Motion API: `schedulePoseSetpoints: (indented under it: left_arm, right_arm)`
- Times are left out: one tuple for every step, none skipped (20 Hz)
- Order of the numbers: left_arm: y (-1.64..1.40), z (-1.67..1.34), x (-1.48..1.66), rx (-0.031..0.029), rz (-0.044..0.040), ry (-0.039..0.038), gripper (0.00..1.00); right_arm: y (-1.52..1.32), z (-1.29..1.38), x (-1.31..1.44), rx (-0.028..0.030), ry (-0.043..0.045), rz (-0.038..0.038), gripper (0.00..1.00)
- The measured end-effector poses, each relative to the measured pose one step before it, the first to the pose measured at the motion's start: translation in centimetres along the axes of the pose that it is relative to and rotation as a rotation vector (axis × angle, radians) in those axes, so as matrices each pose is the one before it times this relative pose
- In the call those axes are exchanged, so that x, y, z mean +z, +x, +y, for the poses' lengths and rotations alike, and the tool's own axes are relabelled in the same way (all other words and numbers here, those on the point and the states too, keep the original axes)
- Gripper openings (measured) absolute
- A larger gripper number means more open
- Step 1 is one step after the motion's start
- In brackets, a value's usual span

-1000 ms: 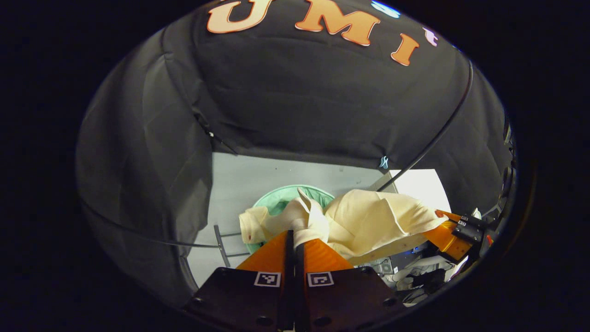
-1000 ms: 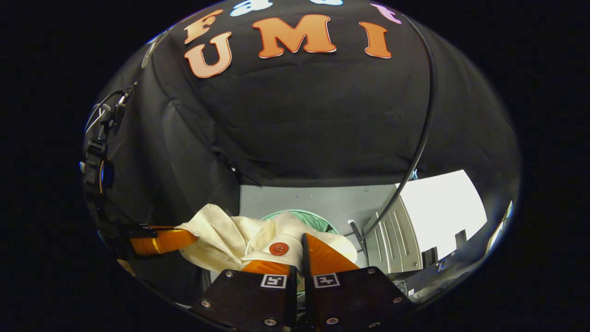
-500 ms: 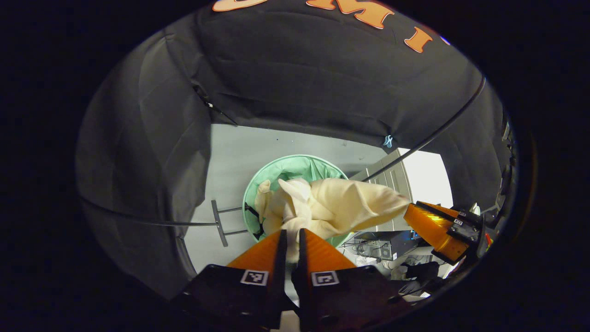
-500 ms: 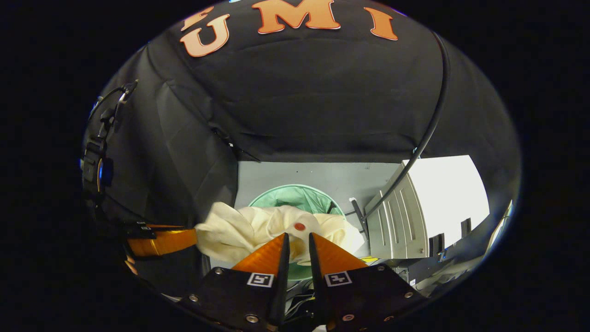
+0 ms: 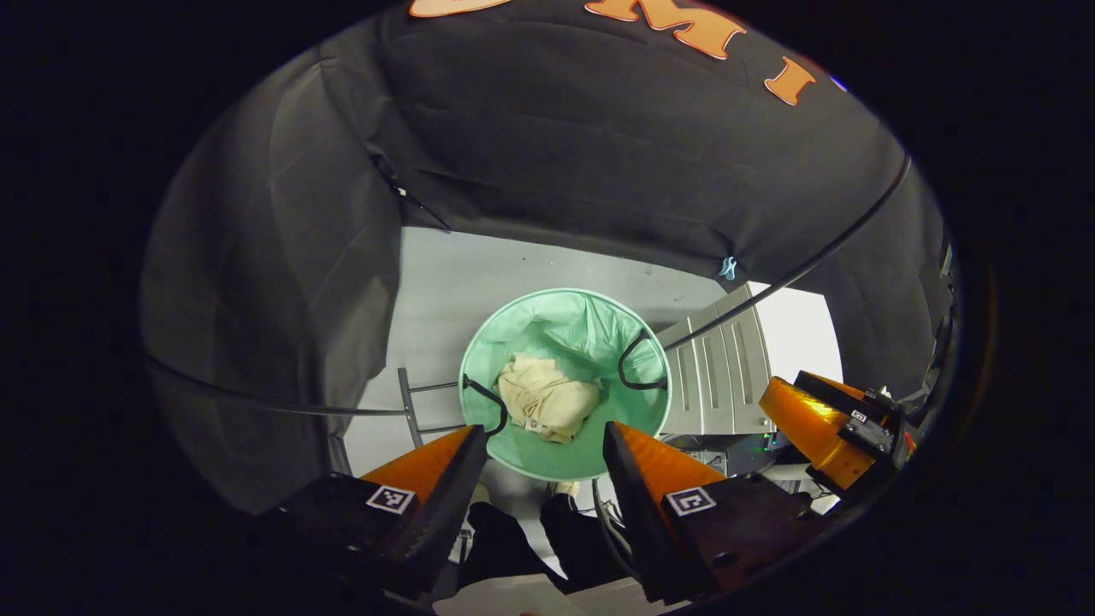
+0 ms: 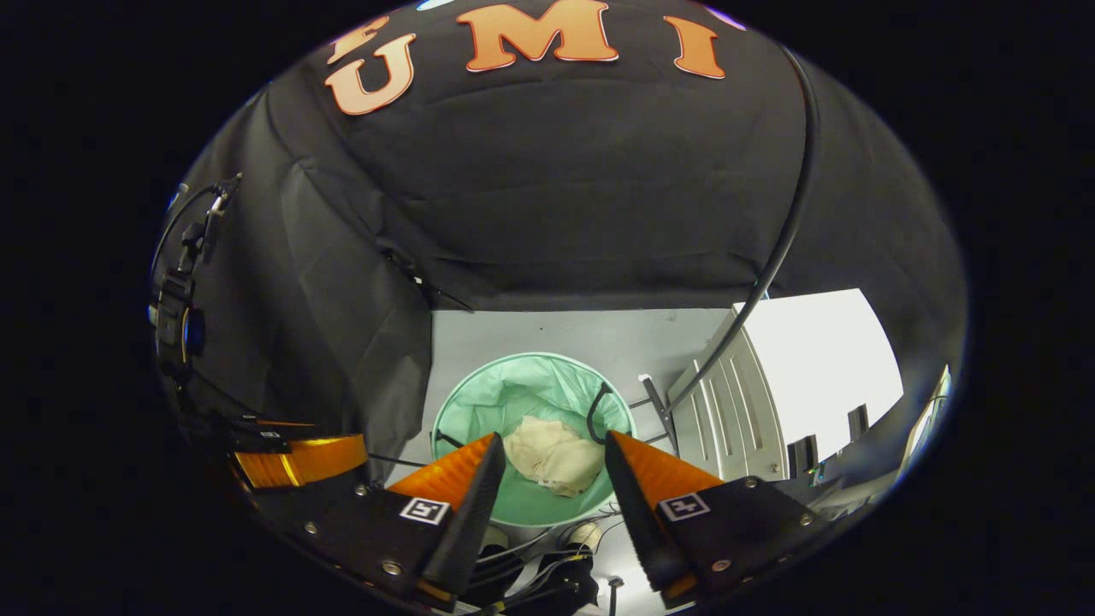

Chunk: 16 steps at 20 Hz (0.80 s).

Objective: Grasp the clothes on the hanger with both hands and then place them into the laundry hamper below.

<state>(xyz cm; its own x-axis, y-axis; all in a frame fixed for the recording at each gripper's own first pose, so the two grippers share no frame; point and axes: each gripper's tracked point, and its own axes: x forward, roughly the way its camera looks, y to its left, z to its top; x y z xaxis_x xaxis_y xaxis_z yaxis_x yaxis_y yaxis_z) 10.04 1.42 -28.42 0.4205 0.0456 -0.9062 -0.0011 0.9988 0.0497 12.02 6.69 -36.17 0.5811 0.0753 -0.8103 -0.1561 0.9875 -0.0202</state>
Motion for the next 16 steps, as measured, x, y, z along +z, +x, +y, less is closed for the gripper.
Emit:
schedulePoseSetpoints:
  left_arm:
    - [-0.157, 0.151, 0.082, 0.00502, -0.00301, -0.00173, 0.86]
    - [-0.256, 0.075, 0.051, -0.00041, -0.00529, -0.00089, 0.93]
    - [-0.152, 0.212, -0.169, 0.00631, -0.00615, -0.00129, 0.93]
    - [-0.31, 0.263, 0.0, 0.00585, -0.00827, 0.0002, 0.93]
    - [-0.379, 0.427, 0.095, 0.01736, -0.01693, 0.00059, 1.0]
    - [-0.364, 0.31, 0.434, 0.01346, -0.01927, -0.00456, 0.96]
    - [-0.359, -0.037, 0.031, 0.0082, -0.01054, -0.00664, 0.99]
    - [-0.442, -0.028, -0.055, 0.0015, -0.00394, -0.00707, 0.98]
    - [-0.186, 0.083, -0.184, -0.00132, -0.00742, -0.00545, 0.98]
    - [-0.285, -0.081, 0.039, -0.00809, -0.01067, -0.00216, 0.98]
    - [-0.339, -0.179, 0.025, -0.0103, -0.00728, -0.0009, 0.98]
    - [-0.519, 0.089, 0.041, -0.00312, -0.00605, 0.00048, 0.98]
    - [-0.483, 0.275, -0.078, 0.00423, -0.0072, 0.00044, 0.98]
    - [-0.667, 0.291, 0.212, 0.00342, -0.0101, 0.00261, 0.98]
    - [-0.575, 0.21, -0.097, 0.00102, -0.00067, 0.00712, 0.98]
    - [-0.71, 0.491, 0.115, 0.01043, -0.00459, 0.00574, 1.0]
  right_arm:
    - [-0.09, -0.004, 0.228, -0.00107, 0.00019, -0.01245, 0.8]
    - [-0.107, -0.043, 0.19, -0.00422, 0.00044, -0.00806, 0.92]
    - [-0.207, -0.158, 0.061, -0.00207, 0.00053, -0.00367, 0.95]
    - [-0.22, -0.114, 0.119, 0.00019, 0.00236, -0.00465, 0.95]
    - [-0.216, -0.241, 0.16, -0.00115, 0.00318, -0.00713, 0.95]
    - [-0.322, -0.157, 0.179, -0.00401, 0.00313, -0.00703, 0.95]
    - [-0.244, -0.25, 0.134, -0.00295, 0.0043, -0.00621, 0.95]
    - [-0.24, -0.164, 0.189, -0.00016, 0.00473, -0.0074, 0.95]
    - [-0.383, -0.117, 0.312, -0.00027, 0.00431, -0.00971, 0.95]
    - [-0.446, -0.349, 0.286, -0.00111, 0.00316, -0.01126, 0.95]
    - [-0.357, -0.444, 0.386, -0.00427, 0.0055, -0.01351, 0.95]
    - [-0.476, -0.478, 0.455, -0.00748, 0.00717, -0.01434, 0.95]
    - [-0.643, -0.569, 0.3, -0.01036, 0.00689, -0.00976, 0.95]
    - [-0.496, -0.651, 0.385, -0.00771, 0.00787, -0.01039, 0.95]
    - [-0.559, -0.586, 0.401, -0.00612, 0.00686, -0.01384, 0.95]
    - [-0.562, -0.584, 0.555, -0.00373, 0.00284, -0.01547, 0.95]
